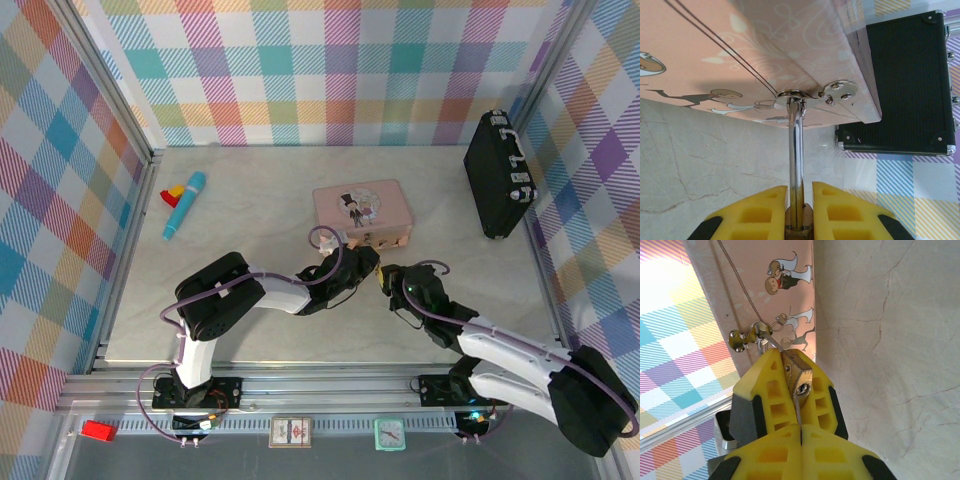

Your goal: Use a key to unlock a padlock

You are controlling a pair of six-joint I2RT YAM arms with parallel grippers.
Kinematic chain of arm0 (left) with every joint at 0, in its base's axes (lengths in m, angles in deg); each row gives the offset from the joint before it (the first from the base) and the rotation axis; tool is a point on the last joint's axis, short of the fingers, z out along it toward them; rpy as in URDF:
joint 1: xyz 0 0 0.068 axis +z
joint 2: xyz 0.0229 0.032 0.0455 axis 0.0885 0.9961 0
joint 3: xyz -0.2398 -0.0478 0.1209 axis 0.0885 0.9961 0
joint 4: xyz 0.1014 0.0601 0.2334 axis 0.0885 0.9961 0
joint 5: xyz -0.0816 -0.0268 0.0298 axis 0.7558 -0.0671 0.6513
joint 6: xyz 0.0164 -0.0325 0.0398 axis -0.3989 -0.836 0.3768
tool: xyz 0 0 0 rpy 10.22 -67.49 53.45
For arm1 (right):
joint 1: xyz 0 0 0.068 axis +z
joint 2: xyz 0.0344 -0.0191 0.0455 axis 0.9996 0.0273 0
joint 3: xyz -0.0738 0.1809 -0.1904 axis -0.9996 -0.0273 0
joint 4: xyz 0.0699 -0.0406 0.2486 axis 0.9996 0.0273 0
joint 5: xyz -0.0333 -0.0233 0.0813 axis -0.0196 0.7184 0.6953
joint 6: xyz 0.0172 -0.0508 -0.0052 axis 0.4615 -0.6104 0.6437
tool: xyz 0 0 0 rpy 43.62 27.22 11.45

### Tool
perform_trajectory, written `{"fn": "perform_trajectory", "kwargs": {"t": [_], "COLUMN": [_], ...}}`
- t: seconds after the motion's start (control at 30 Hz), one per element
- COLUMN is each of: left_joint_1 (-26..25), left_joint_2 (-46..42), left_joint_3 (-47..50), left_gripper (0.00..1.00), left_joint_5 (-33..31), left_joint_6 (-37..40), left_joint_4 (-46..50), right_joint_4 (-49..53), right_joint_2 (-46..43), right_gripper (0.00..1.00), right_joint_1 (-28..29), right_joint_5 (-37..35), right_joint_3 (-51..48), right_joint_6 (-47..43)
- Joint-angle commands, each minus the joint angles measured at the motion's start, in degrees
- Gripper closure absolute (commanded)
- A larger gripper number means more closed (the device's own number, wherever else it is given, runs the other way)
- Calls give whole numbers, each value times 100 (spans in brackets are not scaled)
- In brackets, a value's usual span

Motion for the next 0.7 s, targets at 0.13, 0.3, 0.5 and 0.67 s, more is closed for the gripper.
{"fn": "perform_trajectory", "kwargs": {"t": [0.13,0.3,0.5,0.67], "left_joint_1": [-130,-112,-103,-78], "left_joint_2": [-279,-291,-232,-201], "left_joint_3": [-154,-98,-105,-84], "left_gripper": [99,99,99,99], "left_joint_5": [47,80,177,210], "left_joint_6": [115,33,-52,-95], "left_joint_4": [-658,-639,-687,-705], "right_joint_4": [-62,-331,-380,-420], "right_joint_2": [137,-24,-319,-422], "right_gripper": [100,100,100,100], "right_joint_1": [-184,-360,-649,-935], "right_joint_5": [332,514,773,1123], "right_joint_3": [-13,-150,-392,-409], "right_joint_6": [-235,-593,-762,-1156]}}
